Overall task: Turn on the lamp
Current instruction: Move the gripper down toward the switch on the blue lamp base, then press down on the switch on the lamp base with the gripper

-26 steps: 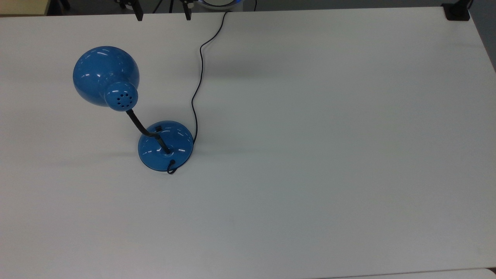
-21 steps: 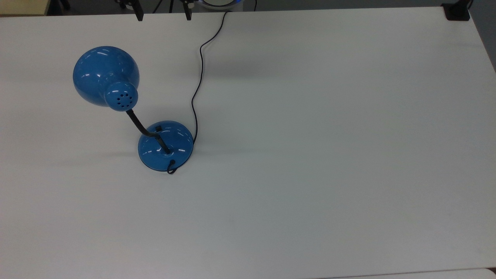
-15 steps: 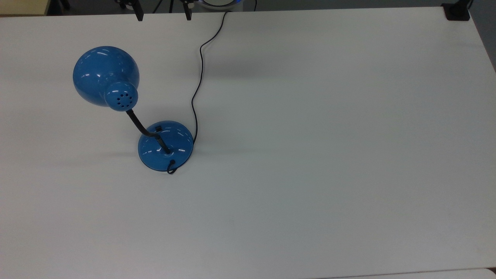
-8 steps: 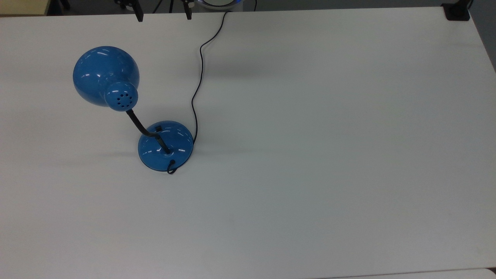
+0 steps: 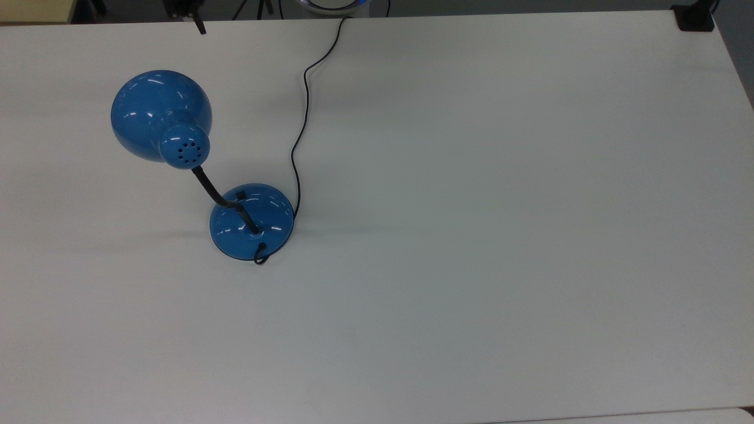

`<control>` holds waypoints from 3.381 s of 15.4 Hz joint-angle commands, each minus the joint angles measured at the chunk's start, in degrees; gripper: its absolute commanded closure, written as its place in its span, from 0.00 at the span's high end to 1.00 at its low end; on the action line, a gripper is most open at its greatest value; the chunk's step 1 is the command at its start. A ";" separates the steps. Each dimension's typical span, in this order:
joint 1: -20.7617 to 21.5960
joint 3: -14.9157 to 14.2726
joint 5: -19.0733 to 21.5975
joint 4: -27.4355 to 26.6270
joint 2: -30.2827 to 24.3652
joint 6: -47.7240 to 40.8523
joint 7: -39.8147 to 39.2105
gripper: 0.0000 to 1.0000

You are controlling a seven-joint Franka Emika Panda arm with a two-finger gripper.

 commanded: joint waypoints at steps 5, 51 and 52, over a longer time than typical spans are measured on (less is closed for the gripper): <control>-3.33 0.08 -0.28 -16.32 -1.95 21.25 0.00 0.03; -4.48 2.28 23.02 -21.78 17.22 63.56 -1.67 0.00; -4.57 2.28 23.02 -21.70 16.43 62.16 -1.67 0.00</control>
